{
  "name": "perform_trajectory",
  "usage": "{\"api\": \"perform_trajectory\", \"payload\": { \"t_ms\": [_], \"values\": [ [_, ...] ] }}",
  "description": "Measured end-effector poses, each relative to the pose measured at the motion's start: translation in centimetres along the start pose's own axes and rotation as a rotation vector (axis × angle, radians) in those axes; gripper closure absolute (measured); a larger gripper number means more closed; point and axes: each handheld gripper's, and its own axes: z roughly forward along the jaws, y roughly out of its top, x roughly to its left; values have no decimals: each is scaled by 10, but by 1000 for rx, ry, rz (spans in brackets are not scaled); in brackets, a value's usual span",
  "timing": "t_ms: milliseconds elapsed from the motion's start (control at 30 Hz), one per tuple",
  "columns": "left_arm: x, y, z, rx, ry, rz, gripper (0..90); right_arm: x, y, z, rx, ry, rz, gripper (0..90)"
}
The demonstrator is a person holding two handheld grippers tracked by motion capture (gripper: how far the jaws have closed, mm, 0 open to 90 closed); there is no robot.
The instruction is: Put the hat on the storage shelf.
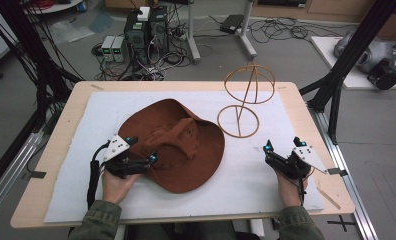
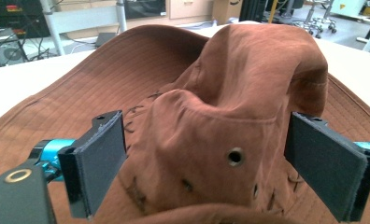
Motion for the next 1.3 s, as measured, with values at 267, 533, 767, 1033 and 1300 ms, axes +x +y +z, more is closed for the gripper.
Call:
{"api": "perform_trajectory", "payload": {
  "t_ms": [267,533,767,1033,1300],
  "values": [
    [-4,2,10,19,-10,5,133,2,0,1,6,12,-14,51],
    [-8,3,15,30,-27,11,169,0,0,1,-2,8,-5,51],
    [-9,4,14,21,-27,26,356,0,1,0,-3,10,2,51],
    [-11,3,15,33,-16,38,501,0,1,0,-6,7,0,51],
    [-11,1,18,63,-4,24,773,-1,1,-1,-9,3,-1,51]
  ]
}}
